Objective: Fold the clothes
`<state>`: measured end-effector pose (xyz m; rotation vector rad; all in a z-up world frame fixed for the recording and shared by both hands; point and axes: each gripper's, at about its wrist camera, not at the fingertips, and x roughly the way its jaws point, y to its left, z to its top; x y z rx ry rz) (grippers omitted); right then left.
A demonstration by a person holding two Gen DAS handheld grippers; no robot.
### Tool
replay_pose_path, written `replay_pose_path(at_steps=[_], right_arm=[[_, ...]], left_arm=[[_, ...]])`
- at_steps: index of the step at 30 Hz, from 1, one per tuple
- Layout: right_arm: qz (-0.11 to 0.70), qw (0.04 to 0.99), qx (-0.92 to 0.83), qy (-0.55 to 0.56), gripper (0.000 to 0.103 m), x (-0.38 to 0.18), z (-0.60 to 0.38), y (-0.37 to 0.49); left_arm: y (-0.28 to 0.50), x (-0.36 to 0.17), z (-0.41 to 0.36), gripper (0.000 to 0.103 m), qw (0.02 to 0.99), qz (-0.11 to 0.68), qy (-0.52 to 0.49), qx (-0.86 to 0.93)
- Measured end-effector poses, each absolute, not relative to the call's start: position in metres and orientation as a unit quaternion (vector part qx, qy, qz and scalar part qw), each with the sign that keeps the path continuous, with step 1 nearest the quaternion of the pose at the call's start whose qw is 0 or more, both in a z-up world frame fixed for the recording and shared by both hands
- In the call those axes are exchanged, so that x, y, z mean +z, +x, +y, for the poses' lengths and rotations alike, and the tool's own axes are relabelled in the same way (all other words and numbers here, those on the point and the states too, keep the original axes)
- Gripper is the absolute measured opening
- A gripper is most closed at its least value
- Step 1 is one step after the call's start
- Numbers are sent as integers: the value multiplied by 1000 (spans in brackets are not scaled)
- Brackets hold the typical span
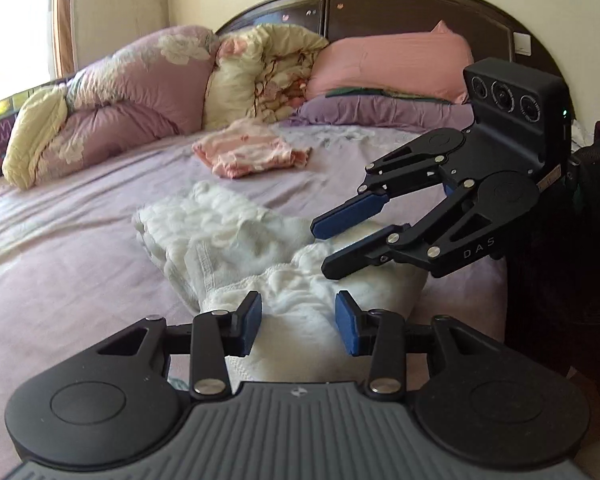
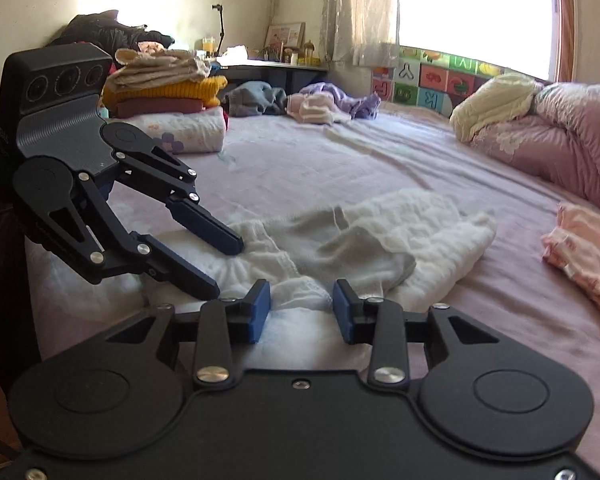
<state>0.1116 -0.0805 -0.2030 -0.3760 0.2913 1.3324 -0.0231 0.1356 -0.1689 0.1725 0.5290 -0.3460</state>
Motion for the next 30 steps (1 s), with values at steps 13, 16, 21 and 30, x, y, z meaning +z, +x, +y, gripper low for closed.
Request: replay_pose_path(at_steps=[13, 16, 21, 30], right_arm=[[167, 762, 610, -143, 39, -200, -90, 115], [149, 766, 608, -149, 39, -186, -82, 122], [188, 742, 616, -185, 39, -195, -38, 155], [295, 681, 662, -104, 39, -220, -26, 207]], left_arm=[[-47, -152, 134, 58, 957, 230, 87, -156], [-64, -153, 113, 63, 943, 219, 205, -142], [-78, -181, 75, 63, 877, 214, 405, -143], [-57, -230, 61, 63, 767, 196, 596, -138]])
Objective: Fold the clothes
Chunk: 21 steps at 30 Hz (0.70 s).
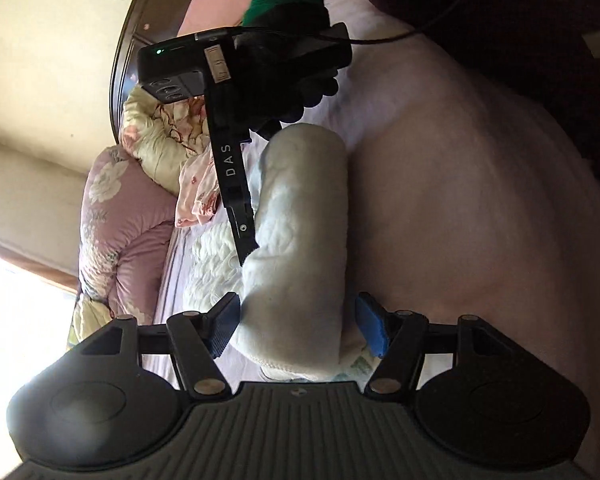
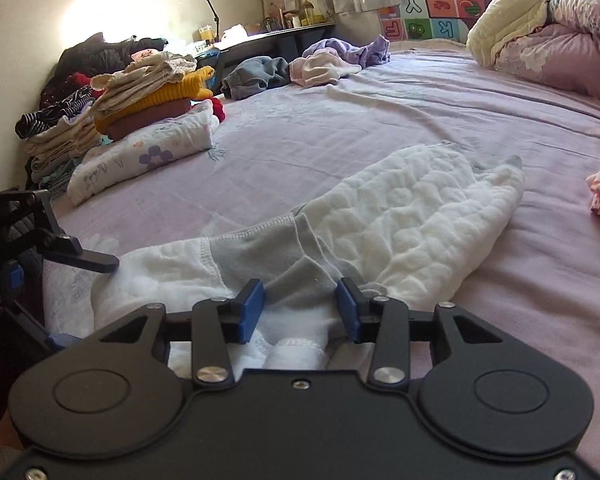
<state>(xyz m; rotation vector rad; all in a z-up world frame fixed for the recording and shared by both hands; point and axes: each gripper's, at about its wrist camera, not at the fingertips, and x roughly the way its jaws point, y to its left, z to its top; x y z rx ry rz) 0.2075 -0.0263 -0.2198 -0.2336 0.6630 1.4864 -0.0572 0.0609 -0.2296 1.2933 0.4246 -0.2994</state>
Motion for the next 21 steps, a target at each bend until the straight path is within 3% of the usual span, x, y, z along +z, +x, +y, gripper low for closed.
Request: replay_pose_path(at_steps=[2, 3, 6, 8, 11, 13, 14, 17, 21], right_arm=[[304, 671, 671, -84, 39, -225, -28, 214], [311, 666, 674, -72, 38, -227, -29, 218], [322, 654, 683, -44, 37, -233, -31, 226], [351, 640, 684, -9, 38, -231, -32, 236], [392, 612, 681, 85, 50, -231, -42, 257], [397, 600, 676, 160, 69, -234, -52, 268], [395, 594, 668, 213, 72, -237, -59, 274], [369, 586, 647, 319, 72, -243, -79, 282], [327, 636, 585, 384, 72, -249, -108, 283]], left_arm=[[-51, -237, 60, 62, 738, 184, 634, -141], [-48, -239, 59, 47, 726, 181, 646, -149], [-44, -227, 57, 36, 721, 197, 637, -192], [-29, -192, 67, 35, 758, 227, 571, -221], [-3, -136, 87, 35, 808, 267, 457, -258], [25, -103, 105, 35, 826, 300, 380, -288], [39, -92, 113, 35, 827, 317, 353, -301], [93, -65, 144, 36, 822, 377, 258, -342], [166, -69, 193, 36, 800, 448, 97, -388]])
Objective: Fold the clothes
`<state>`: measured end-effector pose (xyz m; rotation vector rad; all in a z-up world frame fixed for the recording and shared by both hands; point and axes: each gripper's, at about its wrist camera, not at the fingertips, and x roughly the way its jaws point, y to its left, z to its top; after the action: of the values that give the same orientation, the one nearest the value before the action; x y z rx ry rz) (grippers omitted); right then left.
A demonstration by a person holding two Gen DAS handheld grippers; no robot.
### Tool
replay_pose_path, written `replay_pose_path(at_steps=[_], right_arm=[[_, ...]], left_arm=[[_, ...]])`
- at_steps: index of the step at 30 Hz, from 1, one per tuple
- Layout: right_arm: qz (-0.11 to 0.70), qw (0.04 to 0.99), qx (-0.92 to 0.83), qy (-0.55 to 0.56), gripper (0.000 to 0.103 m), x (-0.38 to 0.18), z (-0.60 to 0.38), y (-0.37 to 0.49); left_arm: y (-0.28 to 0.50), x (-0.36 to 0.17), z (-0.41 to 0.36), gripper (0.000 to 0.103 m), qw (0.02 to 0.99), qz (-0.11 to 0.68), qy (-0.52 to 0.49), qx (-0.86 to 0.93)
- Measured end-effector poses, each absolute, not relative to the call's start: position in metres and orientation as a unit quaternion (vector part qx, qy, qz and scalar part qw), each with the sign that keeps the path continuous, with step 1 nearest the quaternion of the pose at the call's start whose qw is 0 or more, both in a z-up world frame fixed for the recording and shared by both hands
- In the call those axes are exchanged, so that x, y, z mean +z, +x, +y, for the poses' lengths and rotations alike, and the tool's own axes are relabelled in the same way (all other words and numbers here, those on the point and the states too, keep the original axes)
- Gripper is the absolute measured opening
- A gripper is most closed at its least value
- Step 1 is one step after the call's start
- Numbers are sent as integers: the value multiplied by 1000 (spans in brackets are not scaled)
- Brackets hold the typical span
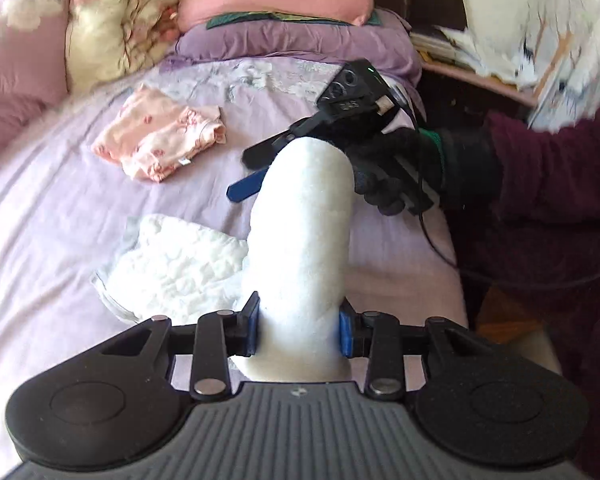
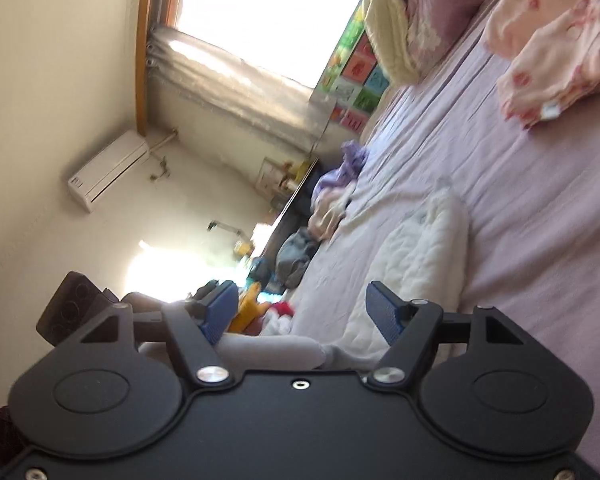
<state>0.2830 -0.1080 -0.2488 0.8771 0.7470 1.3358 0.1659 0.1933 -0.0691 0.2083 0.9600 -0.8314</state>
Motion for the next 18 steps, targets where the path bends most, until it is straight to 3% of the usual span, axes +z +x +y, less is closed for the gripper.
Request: replay_pose_path(at_steps=[5, 10, 16, 18], right_arm=[[299, 659, 547, 420, 73, -253, -121, 293], [271, 688, 510, 438, 73, -257, -119, 302], [192, 721, 594, 301, 73, -214, -94, 281], [174, 725, 622, 239, 73, -203, -79, 272]], left_arm=[[235, -94, 249, 39, 787, 474, -42, -393], [281, -125, 287, 42, 806, 478, -69, -344], [302, -144, 297, 45, 836, 410, -41, -361], [300, -149, 296, 57, 853, 412, -4, -320]])
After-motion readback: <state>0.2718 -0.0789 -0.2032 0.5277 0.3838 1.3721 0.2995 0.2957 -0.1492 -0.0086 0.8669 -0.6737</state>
